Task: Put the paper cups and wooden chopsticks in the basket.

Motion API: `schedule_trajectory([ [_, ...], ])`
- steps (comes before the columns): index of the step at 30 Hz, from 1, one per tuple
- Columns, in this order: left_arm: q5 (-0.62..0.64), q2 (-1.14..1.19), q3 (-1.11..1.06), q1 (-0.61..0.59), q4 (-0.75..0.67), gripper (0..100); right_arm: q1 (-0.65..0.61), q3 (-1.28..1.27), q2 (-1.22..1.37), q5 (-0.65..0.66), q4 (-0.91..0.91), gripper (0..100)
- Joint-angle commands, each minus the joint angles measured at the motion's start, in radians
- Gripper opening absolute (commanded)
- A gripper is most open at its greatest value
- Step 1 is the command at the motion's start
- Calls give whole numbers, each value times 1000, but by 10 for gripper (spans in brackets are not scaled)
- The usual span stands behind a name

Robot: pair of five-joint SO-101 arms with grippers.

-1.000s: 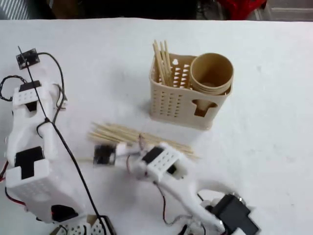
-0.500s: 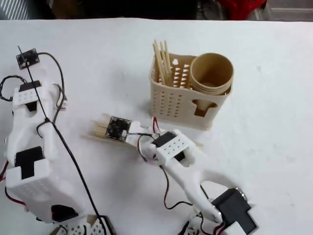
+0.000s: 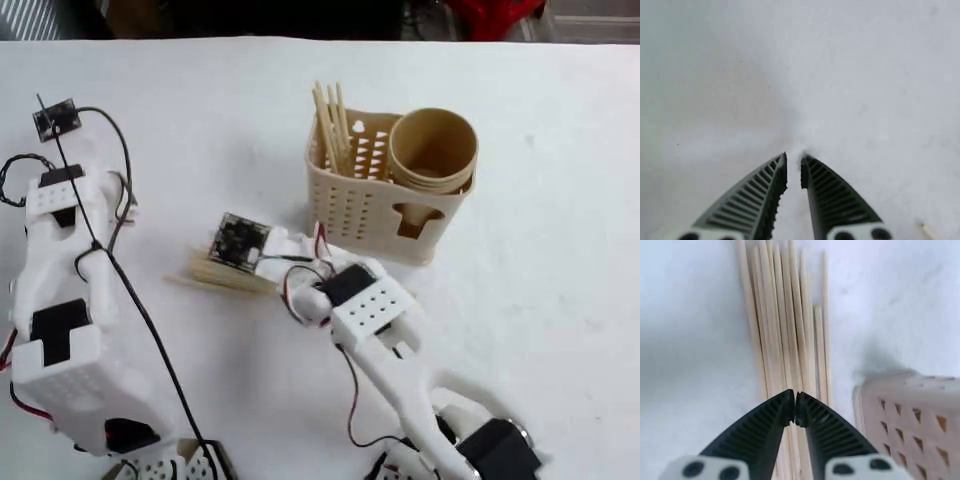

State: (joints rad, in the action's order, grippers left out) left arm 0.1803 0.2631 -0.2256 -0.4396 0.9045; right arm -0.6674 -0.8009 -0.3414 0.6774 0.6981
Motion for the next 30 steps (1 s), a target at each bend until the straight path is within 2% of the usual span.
schedule_trajectory([
  [1, 9, -8, 11, -2, -6, 72, -36, 130, 143, -14, 2, 122],
  [6, 9, -8, 12, -1, -6, 72, -30, 216, 343, -6, -10, 95],
  [11, 9, -8, 12, -1, -6, 72, -28, 229, 387, -6, -10, 87],
  [16, 9, -10, 12, -1, -3, 72, 7, 229, 384, -6, -2, 82],
  [20, 9, -10, 11, -1, -5, 72, 42, 227, 380, -14, -2, 12],
  [30, 9, -8, 12, -1, -6, 72, 42, 184, 203, -37, 67, 22],
])
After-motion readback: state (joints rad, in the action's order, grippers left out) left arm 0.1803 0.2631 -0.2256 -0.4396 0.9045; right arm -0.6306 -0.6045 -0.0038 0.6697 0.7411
